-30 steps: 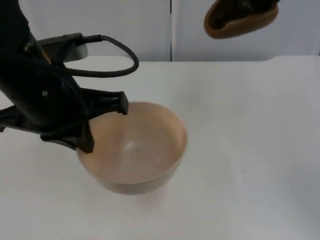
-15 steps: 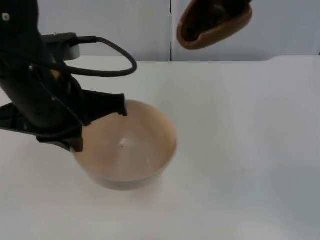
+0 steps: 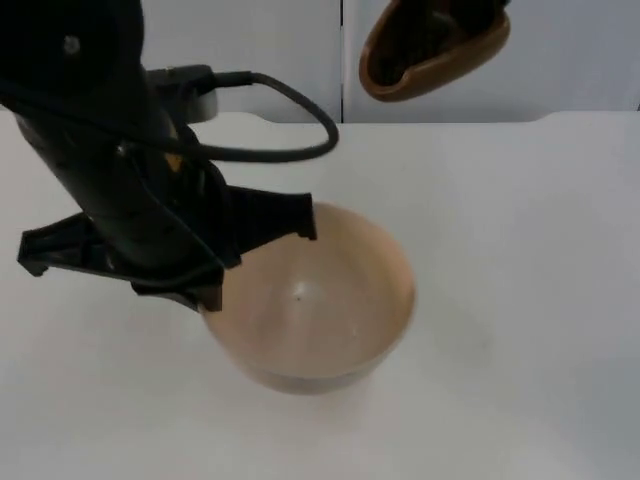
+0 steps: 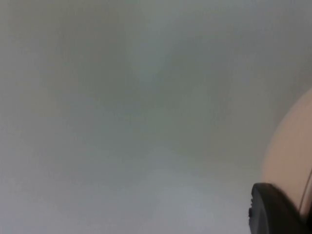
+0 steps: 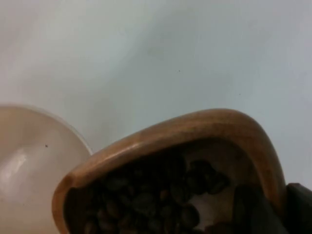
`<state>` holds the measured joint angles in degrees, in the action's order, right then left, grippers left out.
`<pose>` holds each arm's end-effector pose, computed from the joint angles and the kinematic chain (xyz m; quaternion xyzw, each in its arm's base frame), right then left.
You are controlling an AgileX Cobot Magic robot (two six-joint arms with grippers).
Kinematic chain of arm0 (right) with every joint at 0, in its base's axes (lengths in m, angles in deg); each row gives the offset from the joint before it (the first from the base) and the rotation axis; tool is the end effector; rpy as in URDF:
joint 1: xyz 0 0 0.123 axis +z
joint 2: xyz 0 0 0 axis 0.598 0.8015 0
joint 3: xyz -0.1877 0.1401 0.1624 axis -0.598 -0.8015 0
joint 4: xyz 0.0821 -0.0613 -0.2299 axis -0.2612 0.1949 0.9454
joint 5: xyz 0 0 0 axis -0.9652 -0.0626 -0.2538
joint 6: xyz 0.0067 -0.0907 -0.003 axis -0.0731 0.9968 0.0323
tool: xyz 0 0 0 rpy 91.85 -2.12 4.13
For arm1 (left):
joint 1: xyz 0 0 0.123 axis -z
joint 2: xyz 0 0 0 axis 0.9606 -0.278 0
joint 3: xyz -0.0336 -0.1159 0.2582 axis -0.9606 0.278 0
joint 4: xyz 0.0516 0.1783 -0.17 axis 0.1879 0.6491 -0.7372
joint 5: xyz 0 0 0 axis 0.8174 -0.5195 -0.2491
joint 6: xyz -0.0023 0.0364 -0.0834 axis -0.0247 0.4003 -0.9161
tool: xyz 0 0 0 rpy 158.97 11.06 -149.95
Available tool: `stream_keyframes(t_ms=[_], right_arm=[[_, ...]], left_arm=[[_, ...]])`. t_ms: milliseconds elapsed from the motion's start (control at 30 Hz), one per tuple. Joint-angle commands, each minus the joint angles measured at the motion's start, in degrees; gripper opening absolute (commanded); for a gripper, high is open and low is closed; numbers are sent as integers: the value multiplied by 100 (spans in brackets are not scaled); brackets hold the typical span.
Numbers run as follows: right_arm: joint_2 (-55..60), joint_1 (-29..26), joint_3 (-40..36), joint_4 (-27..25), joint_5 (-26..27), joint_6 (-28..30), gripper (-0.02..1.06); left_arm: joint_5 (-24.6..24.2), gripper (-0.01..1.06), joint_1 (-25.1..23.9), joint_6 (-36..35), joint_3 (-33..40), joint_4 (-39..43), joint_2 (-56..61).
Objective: Pick up the bowl with the left hand and pour the coffee beans from the cup into the bowl with the right hand.
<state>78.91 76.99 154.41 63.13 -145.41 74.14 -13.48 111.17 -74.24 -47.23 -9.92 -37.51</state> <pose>0.3173 0.2455 0.3451 -0.3218 0.9162 -0.0162 0.2382 0.2457 -0.1738 0.1790 -0.0456 0.9852 -0.0538 0.1560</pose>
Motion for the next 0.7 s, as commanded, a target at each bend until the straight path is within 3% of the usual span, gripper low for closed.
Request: stream_keyframes(t_ms=[0, 467, 667], right_arm=[[-86, 38, 16, 26, -43, -29, 0], [54, 85, 6, 141, -43, -118, 0], [117, 483, 6, 955, -43, -327, 0]], left_arm=[[33, 0, 35, -68, -35, -25, -107], [283, 0, 35, -68, -35, -19, -237], [283, 0, 35, -68, -35, -18, -237]])
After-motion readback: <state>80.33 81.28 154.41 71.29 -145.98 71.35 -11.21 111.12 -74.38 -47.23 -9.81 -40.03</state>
